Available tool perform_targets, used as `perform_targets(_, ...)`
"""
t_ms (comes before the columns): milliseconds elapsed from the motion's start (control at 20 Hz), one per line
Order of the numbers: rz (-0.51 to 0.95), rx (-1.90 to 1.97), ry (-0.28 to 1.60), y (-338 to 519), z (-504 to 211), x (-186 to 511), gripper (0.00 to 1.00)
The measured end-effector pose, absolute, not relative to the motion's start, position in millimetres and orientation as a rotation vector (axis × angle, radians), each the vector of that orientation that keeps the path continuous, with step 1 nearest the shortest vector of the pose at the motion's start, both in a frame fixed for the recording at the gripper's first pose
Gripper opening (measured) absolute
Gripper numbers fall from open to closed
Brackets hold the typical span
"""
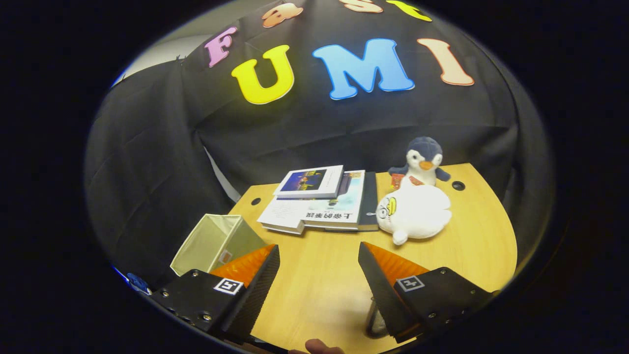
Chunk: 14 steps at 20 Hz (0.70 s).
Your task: Open the storage box then place both shoes into the box .Put the left shoe in first, then the right shoe, with the right side of both shoes facing outward in a uniform manner.
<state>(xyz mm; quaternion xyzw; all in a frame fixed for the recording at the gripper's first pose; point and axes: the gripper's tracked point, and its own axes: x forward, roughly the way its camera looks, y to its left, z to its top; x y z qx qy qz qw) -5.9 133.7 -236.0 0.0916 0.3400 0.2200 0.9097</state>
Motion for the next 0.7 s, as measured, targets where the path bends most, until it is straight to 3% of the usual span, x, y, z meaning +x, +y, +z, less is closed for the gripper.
perform_targets(500, 0.274, 0.221, 0.756, 36, -281, -24, 0.98)
perform_targets(700, 0.232, 0.172, 0.877, 13, -321, -44, 0.97)
